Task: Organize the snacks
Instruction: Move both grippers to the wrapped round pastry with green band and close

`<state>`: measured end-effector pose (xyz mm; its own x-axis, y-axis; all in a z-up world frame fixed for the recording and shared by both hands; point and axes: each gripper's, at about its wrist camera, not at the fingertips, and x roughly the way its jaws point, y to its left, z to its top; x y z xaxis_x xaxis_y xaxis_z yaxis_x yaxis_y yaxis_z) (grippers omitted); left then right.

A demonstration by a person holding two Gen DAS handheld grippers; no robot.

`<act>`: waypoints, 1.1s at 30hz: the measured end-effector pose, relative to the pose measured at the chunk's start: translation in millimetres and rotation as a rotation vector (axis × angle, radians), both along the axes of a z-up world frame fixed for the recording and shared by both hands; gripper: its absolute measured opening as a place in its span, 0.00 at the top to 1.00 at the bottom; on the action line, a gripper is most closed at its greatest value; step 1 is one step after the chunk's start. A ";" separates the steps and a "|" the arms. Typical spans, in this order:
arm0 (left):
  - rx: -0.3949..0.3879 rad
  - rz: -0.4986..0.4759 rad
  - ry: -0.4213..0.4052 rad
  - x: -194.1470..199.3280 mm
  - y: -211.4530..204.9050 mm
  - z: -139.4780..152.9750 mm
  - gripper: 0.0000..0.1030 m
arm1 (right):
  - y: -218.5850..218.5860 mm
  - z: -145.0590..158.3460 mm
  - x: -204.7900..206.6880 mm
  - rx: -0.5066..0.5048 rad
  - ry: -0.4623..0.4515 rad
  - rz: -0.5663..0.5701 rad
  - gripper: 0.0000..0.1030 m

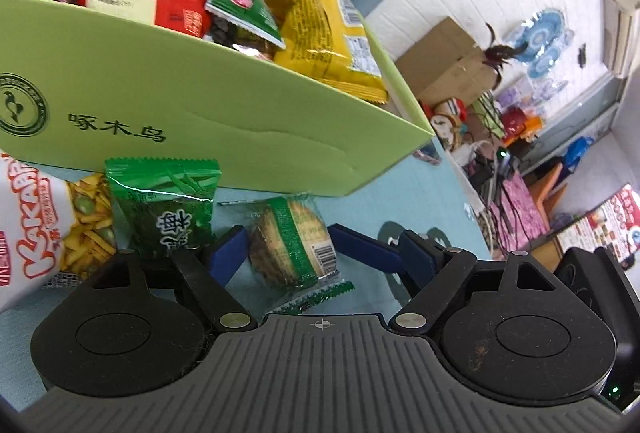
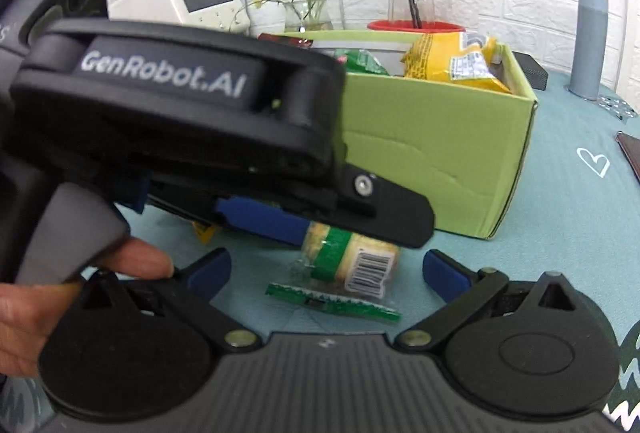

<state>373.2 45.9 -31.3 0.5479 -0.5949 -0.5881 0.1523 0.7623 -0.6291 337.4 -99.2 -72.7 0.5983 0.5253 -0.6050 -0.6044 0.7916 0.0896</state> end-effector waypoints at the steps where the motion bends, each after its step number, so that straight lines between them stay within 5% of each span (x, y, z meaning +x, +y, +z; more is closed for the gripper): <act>1: -0.004 -0.014 0.001 0.2 -0.2 -0.2 0.33 | 0.8 -0.1 -0.9 -0.004 -0.003 0.004 0.01; 11: 0.056 -0.020 0.016 -31.2 0.0 9.5 0.32 | 2.9 1.3 -13.2 0.011 0.020 0.061 0.01; 21: 0.091 0.025 -0.002 -108.8 14.6 16.0 0.30 | 15.5 -0.1 -93.1 0.039 0.009 0.094 0.01; 24: 0.114 0.082 -0.004 -118.5 18.1 17.6 0.22 | 16.2 5.8 -103.1 0.007 -0.060 0.048 0.01; 27: 0.131 0.095 -0.020 -121.8 19.1 15.5 0.23 | 15.3 5.1 -105.6 -0.035 -0.090 -0.005 0.01; 33: 0.122 0.075 0.000 -115.1 14.5 6.8 0.29 | 19.5 -1.3 -85.1 -0.056 -0.010 0.019 0.01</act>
<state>258.2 60.4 -24.5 0.5884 -0.4761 -0.6535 0.0923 0.8425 -0.5307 252.3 -79.7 -74.0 0.5948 0.5024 -0.6275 -0.6200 0.7836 0.0396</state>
